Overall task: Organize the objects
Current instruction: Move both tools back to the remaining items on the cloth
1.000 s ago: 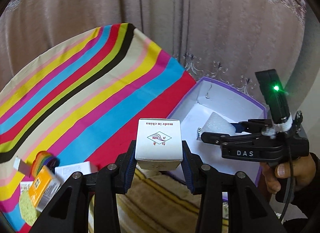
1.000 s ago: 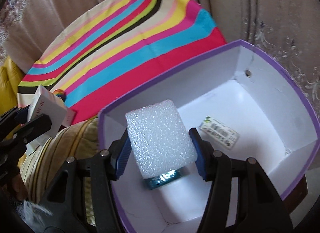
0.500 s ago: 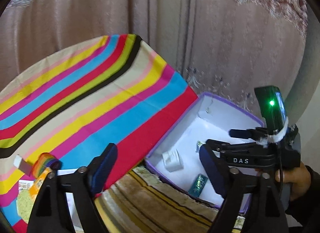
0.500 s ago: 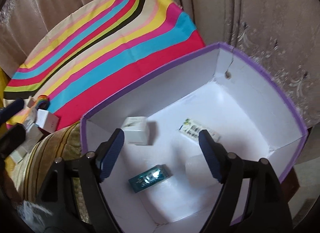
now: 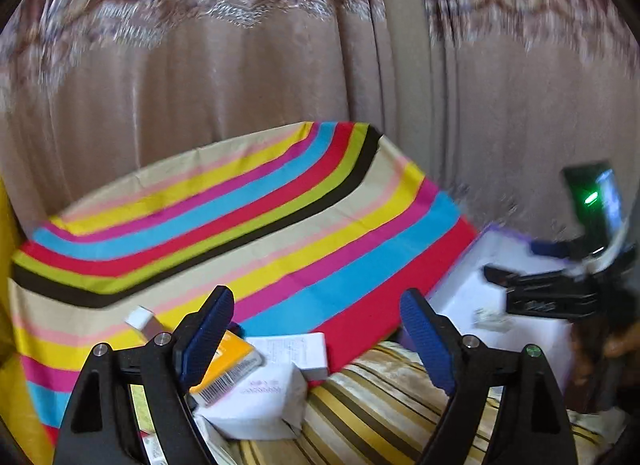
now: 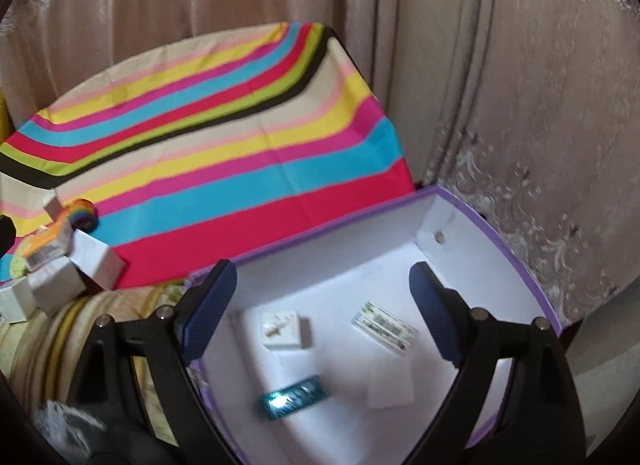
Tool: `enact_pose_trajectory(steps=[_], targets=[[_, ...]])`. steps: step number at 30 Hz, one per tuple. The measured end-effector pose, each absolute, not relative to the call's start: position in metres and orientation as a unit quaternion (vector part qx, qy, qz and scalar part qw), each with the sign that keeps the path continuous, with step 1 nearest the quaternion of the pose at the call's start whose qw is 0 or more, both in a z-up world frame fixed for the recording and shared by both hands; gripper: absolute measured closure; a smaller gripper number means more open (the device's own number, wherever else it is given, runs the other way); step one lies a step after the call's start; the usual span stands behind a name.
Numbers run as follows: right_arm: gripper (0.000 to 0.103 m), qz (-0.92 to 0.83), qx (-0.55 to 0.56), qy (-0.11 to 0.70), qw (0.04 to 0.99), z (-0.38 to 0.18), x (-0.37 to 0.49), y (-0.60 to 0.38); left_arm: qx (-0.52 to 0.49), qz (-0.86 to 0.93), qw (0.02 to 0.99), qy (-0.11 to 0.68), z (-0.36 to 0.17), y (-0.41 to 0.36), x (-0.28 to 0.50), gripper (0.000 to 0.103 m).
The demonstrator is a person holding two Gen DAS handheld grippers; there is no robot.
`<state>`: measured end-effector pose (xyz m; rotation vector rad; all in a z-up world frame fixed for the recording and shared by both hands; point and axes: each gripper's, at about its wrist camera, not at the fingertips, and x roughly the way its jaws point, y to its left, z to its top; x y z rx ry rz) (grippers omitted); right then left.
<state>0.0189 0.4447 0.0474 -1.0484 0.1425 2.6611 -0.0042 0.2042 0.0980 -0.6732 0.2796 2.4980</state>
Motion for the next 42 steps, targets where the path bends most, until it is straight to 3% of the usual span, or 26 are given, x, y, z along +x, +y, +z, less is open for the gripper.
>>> enact_pose_trajectory(steps=[8, 12, 21, 30, 42], targets=[[0.012, 0.905, -0.411, 0.104, 0.021, 0.039, -0.011, 0.417, -0.315, 0.918, 0.240, 0.017, 0.091, 0.151, -0.022, 0.017], [0.012, 0.907, -0.414, 0.080, 0.002, 0.047, -0.031, 0.388, -0.320, 0.924, 0.209, -0.014, 0.086, 0.122, -0.024, 0.017], [0.012, 0.901, -0.412, 0.125, -0.043, 0.059, -0.065, 0.337, -0.317, 0.930, 0.179, -0.037, 0.081, 0.091, -0.029, 0.017], [0.012, 0.903, -0.424, 0.044, -0.060, 0.047, -0.030, 0.297, -0.356, 0.921, 0.142, -0.072, 0.068, 0.052, -0.027, 0.017], [0.012, 0.894, -0.431, 0.042, -0.113, 0.045, -0.046, 0.269, -0.381, 0.911, 0.113, -0.111, 0.053, 0.019, -0.031, 0.017]])
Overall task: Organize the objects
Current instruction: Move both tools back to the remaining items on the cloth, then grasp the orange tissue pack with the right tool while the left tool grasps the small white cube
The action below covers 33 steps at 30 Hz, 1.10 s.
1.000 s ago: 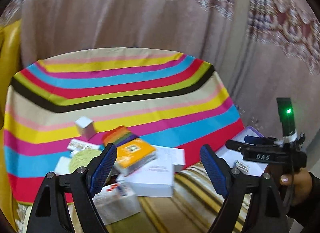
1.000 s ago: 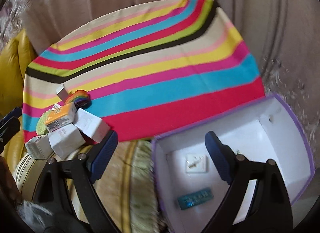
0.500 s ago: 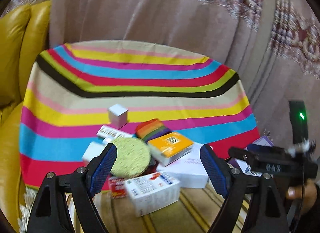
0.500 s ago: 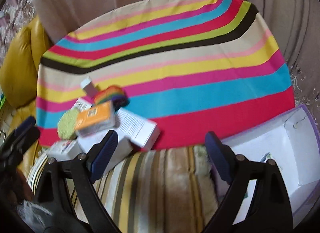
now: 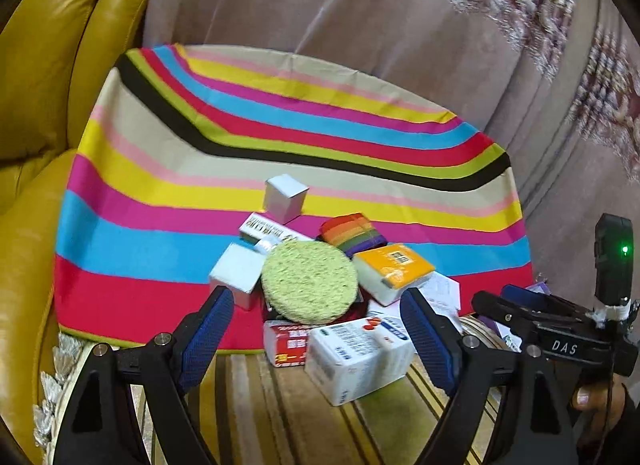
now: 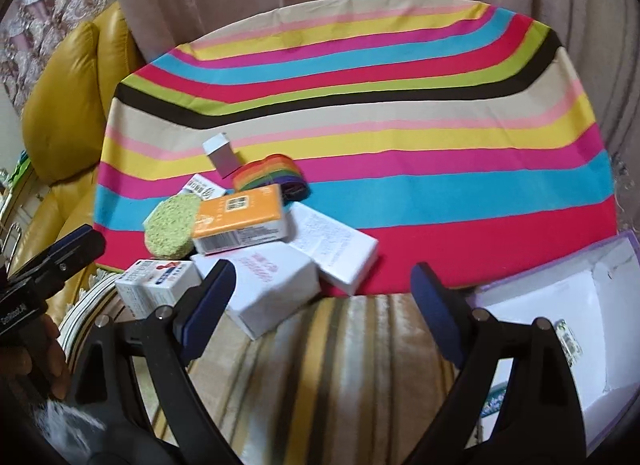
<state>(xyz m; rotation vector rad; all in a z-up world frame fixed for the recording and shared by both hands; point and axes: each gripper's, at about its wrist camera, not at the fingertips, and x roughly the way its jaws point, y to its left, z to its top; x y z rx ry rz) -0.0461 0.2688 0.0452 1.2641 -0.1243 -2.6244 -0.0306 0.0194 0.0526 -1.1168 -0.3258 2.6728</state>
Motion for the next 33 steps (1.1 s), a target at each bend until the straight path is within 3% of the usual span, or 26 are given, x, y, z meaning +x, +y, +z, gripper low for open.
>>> enact_pose_trajectory(steps=[21, 33], targets=[[0.012, -0.868, 0.464, 0.008, 0.178, 0.024, -0.094, 0.200, -0.400, 0.900, 0.104, -0.138, 0.035, -0.007, -0.067, 0.017], [0.013, -0.854, 0.488, 0.008, 0.181, 0.007, -0.109, 0.196, -0.392, 0.910, 0.113, -0.076, 0.040, 0.005, -0.109, 0.017]])
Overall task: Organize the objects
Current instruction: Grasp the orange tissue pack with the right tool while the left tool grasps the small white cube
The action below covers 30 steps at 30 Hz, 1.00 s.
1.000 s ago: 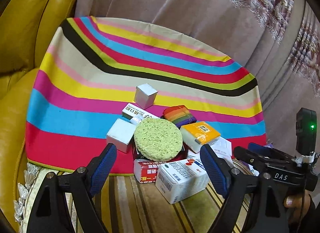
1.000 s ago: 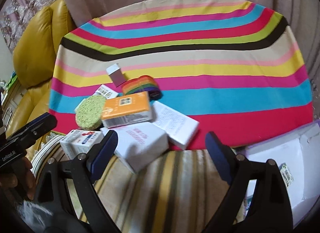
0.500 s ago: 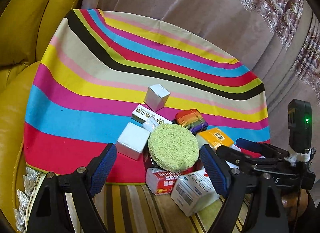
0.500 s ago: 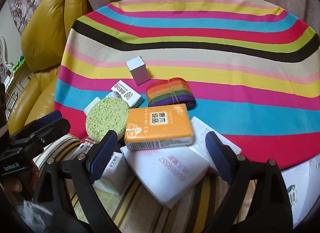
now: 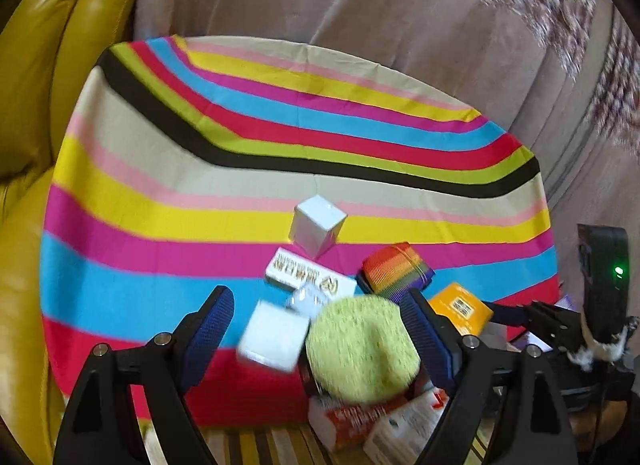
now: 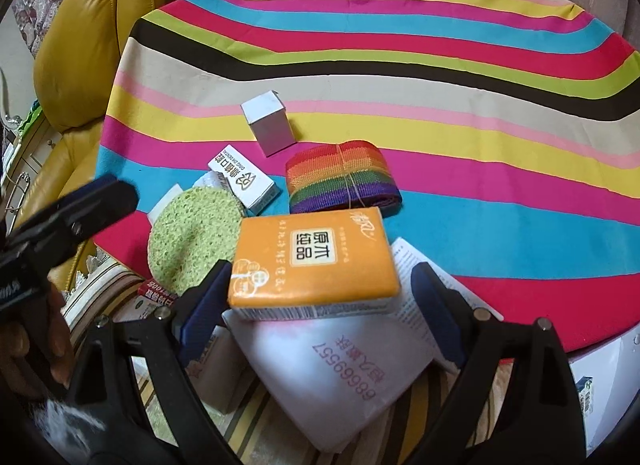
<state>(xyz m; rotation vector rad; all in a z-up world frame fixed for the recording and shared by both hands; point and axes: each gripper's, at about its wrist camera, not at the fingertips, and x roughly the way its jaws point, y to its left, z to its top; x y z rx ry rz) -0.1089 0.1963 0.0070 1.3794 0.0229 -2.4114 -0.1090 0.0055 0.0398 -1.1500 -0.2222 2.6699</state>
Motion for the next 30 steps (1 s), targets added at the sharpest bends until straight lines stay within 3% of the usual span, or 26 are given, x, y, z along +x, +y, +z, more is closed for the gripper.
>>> enact_pose_trajectory(steps=[4, 22, 28, 30], targets=[[0.025, -0.853, 0.488, 0.006, 0.184, 0.007, -0.108, 0.198, -0.391, 0.911, 0.123, -0.041, 0.041, 0.013, -0.131, 0.017], [0.025, -0.878, 0.454, -0.042, 0.147, 0.030, -0.122, 0.226, -0.447, 0.872, 0.190, 0.061, 0.003, 0.036, -0.231, 0.021], [0.025, -0.874, 0.465, -0.054, 0.130, 0.022, -0.130, 0.236, -0.463, 0.856, 0.212, 0.087, -0.012, 0.045, -0.240, 0.042], [0.025, -0.876, 0.463, -0.054, 0.126, 0.023, -0.130, 0.237, -0.470, 0.851, 0.219, 0.090, -0.016, 0.046, -0.242, 0.062]])
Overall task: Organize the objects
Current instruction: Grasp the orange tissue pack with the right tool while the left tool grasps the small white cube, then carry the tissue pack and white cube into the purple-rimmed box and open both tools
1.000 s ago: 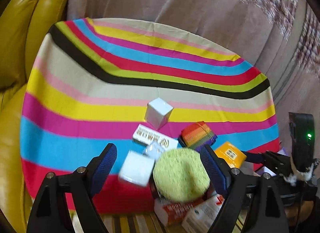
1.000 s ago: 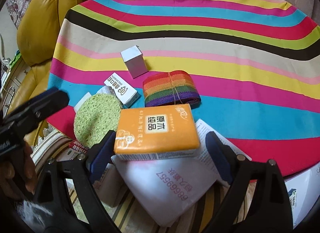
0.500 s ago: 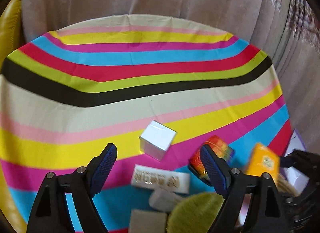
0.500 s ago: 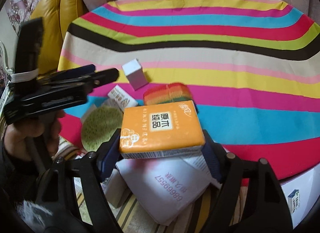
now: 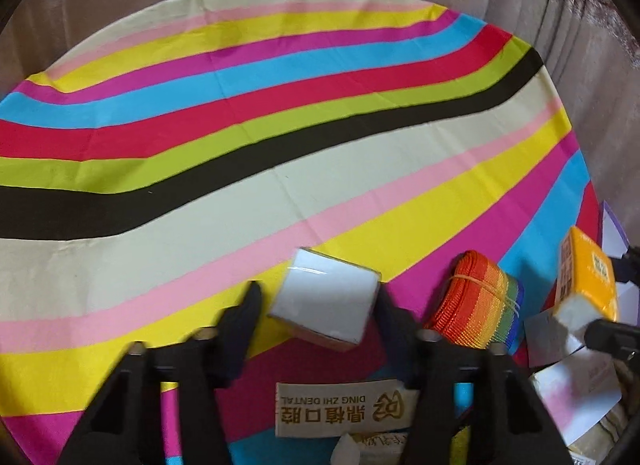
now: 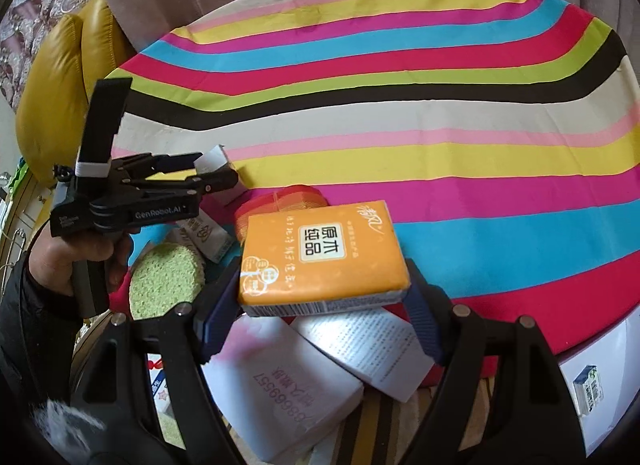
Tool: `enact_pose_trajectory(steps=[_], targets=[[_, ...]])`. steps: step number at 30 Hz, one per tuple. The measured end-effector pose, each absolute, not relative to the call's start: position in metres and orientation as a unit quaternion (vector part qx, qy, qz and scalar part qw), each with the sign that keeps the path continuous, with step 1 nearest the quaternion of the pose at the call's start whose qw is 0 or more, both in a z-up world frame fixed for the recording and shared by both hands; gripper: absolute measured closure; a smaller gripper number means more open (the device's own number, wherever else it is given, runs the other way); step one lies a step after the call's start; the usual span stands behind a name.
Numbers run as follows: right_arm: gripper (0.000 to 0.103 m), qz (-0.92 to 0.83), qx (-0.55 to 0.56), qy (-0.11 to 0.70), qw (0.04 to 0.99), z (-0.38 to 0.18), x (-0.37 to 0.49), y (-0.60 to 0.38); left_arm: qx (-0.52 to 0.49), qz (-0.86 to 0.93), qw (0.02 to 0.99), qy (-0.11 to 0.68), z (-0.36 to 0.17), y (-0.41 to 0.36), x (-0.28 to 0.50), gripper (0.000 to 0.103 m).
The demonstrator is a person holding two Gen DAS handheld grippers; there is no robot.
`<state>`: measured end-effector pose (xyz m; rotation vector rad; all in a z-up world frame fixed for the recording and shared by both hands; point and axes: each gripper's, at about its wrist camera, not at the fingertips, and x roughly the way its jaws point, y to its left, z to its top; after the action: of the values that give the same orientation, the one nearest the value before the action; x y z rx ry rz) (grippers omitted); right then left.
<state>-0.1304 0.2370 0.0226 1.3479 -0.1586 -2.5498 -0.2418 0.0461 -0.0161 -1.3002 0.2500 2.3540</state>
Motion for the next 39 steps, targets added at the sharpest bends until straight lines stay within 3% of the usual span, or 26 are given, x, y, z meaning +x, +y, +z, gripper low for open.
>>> enact_pose_trajectory(steps=[25, 39], targets=[[0.025, -0.884, 0.446, -0.079, 0.116, 0.034, -0.088, 0.261, -0.387, 0.910, 0.150, -0.002, 0.059, 0.043, -0.101, 0.061], [0.025, -0.891, 0.431, -0.097, 0.102, 0.044, -0.051, 0.292, -0.380, 0.903, 0.202, -0.014, 0.069, 0.093, -0.052, 0.061]])
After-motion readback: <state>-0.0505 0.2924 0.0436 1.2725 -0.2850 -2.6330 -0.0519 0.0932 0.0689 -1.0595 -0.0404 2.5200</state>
